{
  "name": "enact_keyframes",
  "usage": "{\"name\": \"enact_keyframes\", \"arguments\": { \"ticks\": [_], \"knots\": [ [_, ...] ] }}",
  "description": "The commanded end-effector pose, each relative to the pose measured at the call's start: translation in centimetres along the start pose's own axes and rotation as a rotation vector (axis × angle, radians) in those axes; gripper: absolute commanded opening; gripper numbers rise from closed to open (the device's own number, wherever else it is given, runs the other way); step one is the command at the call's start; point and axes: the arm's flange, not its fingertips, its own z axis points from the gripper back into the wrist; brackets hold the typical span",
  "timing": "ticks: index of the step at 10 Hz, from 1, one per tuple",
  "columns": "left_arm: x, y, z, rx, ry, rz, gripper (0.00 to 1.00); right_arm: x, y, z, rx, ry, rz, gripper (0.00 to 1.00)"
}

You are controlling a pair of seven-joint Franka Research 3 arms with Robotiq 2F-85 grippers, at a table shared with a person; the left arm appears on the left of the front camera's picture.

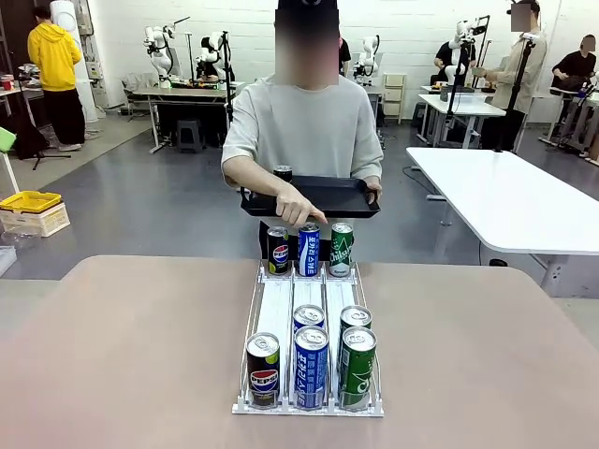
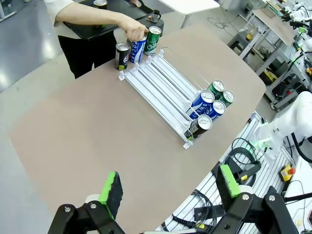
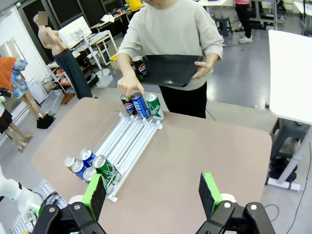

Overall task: Retrieve and hand over the desired beverage to the person.
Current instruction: Pick up another can of the same type that the person held from the Automatic Can Dispenser.

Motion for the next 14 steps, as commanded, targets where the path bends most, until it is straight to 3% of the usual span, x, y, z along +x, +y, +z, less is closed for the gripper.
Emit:
{"name": "enact_keyframes", "arguments": {
  "ticks": [1, 14],
  "knots": [
    [-0.02, 0.02, 0.05, -0.006, -0.006, -0.019, 1.00, -0.09, -0.06, -0.24, 0.023, -0.008, 0.008, 1.00],
    [-0.02, 0.02, 0.05, -0.006, -0.006, -0.019, 1.00, -0.09, -0.06, -0.24, 0.023, -0.008, 0.008, 1.00]
  ]
}}
